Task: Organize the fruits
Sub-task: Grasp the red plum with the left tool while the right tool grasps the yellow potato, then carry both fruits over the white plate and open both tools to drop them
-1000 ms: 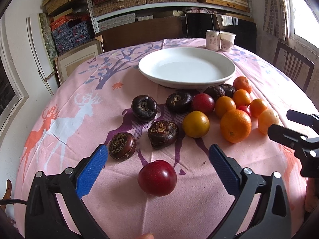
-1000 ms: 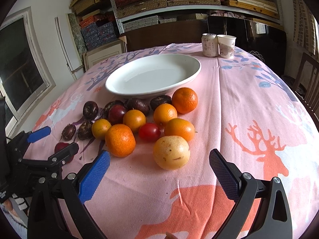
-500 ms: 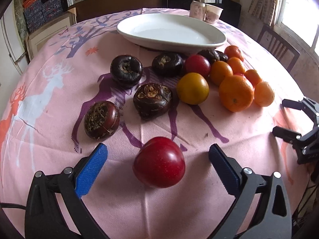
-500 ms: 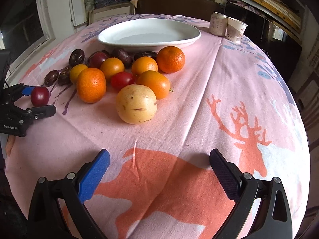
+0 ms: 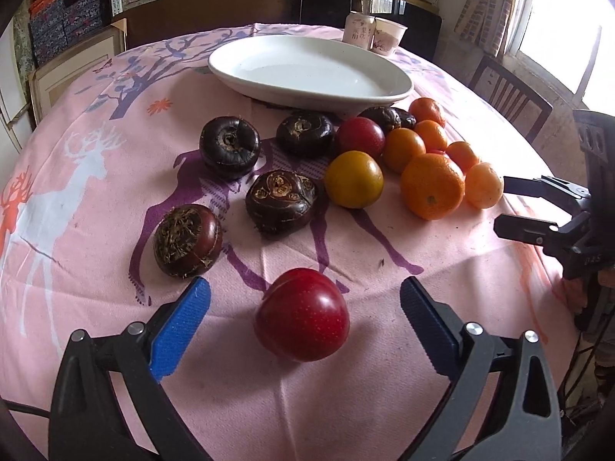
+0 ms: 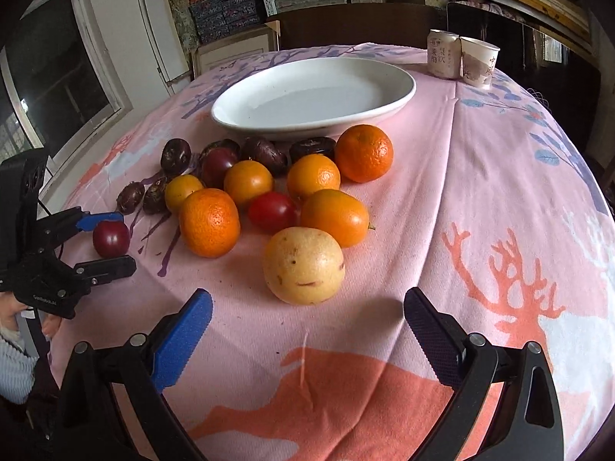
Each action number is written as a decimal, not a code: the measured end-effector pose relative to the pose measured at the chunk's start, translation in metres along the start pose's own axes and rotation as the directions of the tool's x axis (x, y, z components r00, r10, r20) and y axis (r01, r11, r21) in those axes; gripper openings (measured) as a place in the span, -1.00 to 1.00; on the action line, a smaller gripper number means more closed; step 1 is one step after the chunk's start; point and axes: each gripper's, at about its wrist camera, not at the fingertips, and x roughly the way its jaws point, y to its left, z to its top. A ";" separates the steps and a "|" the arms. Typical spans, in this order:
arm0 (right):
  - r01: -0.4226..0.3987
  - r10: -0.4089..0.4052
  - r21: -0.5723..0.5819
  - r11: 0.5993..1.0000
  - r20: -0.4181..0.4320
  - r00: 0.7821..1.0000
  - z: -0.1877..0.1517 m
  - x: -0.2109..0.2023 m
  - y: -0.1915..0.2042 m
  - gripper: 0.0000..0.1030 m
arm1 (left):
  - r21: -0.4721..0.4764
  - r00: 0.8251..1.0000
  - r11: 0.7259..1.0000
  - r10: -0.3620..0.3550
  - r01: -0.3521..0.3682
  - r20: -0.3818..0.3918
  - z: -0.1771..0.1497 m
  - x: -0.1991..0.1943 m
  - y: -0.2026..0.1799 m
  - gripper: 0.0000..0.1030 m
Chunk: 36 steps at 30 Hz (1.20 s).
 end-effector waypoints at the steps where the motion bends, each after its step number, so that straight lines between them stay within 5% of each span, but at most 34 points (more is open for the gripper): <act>1: 0.006 -0.006 0.009 1.000 0.005 1.000 0.002 0.001 -0.001 0.93 | -0.003 1.000 1.000 0.006 -0.006 0.008 0.000 -0.001 0.000 0.58; 3: 0.004 -0.004 0.022 1.000 -0.001 1.000 0.003 0.005 -0.002 0.71 | 0.006 1.000 1.000 0.001 -0.001 0.017 -0.001 -0.004 -0.001 0.01; 8: 0.023 -0.023 0.014 1.000 -0.005 1.000 0.003 0.008 0.000 0.38 | 0.048 0.999 0.998 0.034 -0.035 0.026 -0.006 -0.007 -0.006 -0.15; 10: 0.017 -0.017 0.009 1.000 0.000 1.000 0.003 0.007 0.001 -0.16 | 0.062 0.998 0.997 0.046 -0.048 0.034 -0.009 -0.010 -0.009 -0.24; 11: 0.002 -0.002 0.009 1.000 0.000 1.000 0.003 0.007 -0.001 -0.19 | 0.066 0.998 0.997 0.044 -0.046 0.037 -0.010 -0.011 -0.010 -0.24; 19: -0.054 0.051 0.055 0.997 0.057 0.997 0.002 -0.007 -0.008 -0.20 | 0.048 0.997 0.999 -0.017 0.013 0.080 -0.002 -0.022 -0.011 -0.25; 25: -0.043 0.029 0.061 0.997 0.215 0.976 0.054 -0.040 -0.013 -0.20 | 0.024 0.983 0.999 -0.046 0.042 0.176 0.069 -0.027 -0.011 -0.25; 31: -0.069 0.041 0.109 0.992 0.246 0.968 0.123 0.004 -0.023 -0.20 | -0.018 0.981 1.000 -0.010 0.013 0.192 0.136 0.013 -0.006 -0.25; 36: -0.071 0.041 0.138 0.988 0.211 0.977 0.143 0.051 -0.033 -0.17 | -0.026 0.987 0.999 0.032 -0.028 0.156 0.160 0.047 0.001 -0.24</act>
